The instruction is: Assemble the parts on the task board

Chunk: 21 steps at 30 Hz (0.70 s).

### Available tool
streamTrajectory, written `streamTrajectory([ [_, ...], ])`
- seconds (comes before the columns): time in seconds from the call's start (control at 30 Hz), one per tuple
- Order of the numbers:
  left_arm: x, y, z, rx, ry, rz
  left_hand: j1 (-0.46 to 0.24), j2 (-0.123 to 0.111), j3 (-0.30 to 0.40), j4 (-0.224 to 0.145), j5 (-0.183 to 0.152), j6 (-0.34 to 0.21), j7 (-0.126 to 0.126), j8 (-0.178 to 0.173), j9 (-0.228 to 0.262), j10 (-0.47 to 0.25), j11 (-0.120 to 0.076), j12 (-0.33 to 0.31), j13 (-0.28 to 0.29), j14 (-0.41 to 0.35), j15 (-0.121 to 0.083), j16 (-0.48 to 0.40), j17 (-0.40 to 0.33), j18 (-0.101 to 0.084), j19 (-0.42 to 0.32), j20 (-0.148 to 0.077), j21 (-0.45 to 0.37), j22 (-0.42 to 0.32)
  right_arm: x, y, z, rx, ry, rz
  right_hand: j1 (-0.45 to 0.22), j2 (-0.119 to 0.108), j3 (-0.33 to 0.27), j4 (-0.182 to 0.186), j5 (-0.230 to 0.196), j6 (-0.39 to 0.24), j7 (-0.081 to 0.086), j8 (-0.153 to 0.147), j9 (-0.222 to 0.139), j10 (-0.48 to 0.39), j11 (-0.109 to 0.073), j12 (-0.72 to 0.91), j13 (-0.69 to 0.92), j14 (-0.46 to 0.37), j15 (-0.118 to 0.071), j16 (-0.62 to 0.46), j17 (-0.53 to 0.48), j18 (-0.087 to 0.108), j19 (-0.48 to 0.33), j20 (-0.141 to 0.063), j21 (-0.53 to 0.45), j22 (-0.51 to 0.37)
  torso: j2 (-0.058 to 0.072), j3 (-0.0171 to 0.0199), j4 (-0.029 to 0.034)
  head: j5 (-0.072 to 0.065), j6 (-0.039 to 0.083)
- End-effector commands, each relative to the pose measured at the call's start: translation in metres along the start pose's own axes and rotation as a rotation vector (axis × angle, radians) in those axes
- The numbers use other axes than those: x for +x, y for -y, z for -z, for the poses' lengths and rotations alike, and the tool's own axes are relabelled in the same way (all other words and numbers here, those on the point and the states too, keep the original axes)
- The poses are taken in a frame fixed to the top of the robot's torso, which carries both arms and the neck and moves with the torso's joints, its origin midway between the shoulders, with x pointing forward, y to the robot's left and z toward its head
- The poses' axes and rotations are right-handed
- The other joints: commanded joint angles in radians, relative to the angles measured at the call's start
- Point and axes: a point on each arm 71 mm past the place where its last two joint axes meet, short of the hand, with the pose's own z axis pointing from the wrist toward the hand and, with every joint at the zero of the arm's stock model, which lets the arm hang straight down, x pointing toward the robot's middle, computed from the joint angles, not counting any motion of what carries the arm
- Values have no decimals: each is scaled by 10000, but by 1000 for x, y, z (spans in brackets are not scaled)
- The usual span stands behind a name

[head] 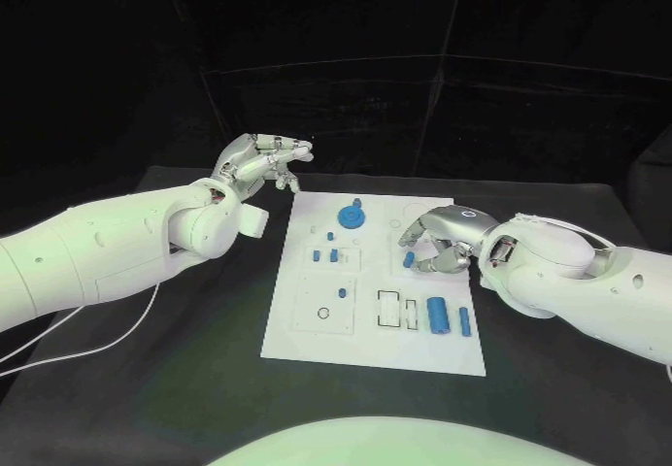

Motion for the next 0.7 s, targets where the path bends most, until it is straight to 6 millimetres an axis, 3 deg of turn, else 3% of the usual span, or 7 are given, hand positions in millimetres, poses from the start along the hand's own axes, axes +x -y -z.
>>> streamTrajectory([
  [0.03,1,1,-1,16,-110,93,70,30,22,-45,23,34,44,42,-4,-73,-2,56,-9,-74,-2,-66,-11,59,-60,7,-34,-10,4,1,-2,140,-706,373,118,105,-111,-15,70,187,18,73,23,225,-100,211,19,67,-88,-35,-26,105,129,-50,-16,59,-1,0,7,16,-26],
  [0.17,1,1,-1,20,-110,91,70,30,22,-45,23,34,44,42,-4,-73,-2,56,-9,-74,-2,-66,-11,59,-60,7,-34,-10,5,0,-5,68,-737,389,239,310,-39,-11,79,454,75,136,49,829,-220,533,20,170,-191,170,199,16,453,-128,285,471,-1,-4,-2,26,-41],
  [0.3,1,1,-1,30,-100,84,70,32,20,-46,22,31,46,45,-4,-75,0,60,-9,-79,-1,-68,-16,59,-61,8,-41,-15,4,-2,-6,-42,-556,359,457,552,420,-20,-92,893,57,244,87,1724,-347,671,-21,425,-309,889,1012,-180,1082,-237,992,1436,-6,11,-1,26,-63],
  [0.4,1,1,-1,36,-90,79,70,32,20,-46,22,31,46,45,-4,-75,0,60,-9,-79,-1,-68,-16,59,-61,8,-41,-15,3,-3,-7,-118,-431,338,537,612,756,-35,-194,1189,59,312,109,2164,-408,615,-36,495,-349,1186,1325,-257,1311,-288,1285,1825,-3,1,-4,14,-60],
  [0.57,1,1,-1,37,-87,77,70,32,20,-46,22,31,46,45,-4,-75,0,60,-9,-79,-1,-68,-16,59,-61,8,-41,-15,1,-4,-7,-217,-154,289,584,721,1187,-48,-321,1759,-28,483,175,2827,-539,530,-3,563,-445,1571,1736,-343,1556,-366,1622,2278,2,4,-4,23,-79],
  [0.7,0,1,-1,34,-86,76,67,36,20,-43,22,29,47,46,-5,-77,1,62,-9,-82,0,-71,-21,58,-61,9,-46,-18,-2,-4,-8,-248,327,131,492,822,1476,23,-732,2060,-141,534,202,3184,-628,350,2,553,-515,1697,1833,-368,1604,-430,1738,2423,-6,0,-3,19,-85],
])
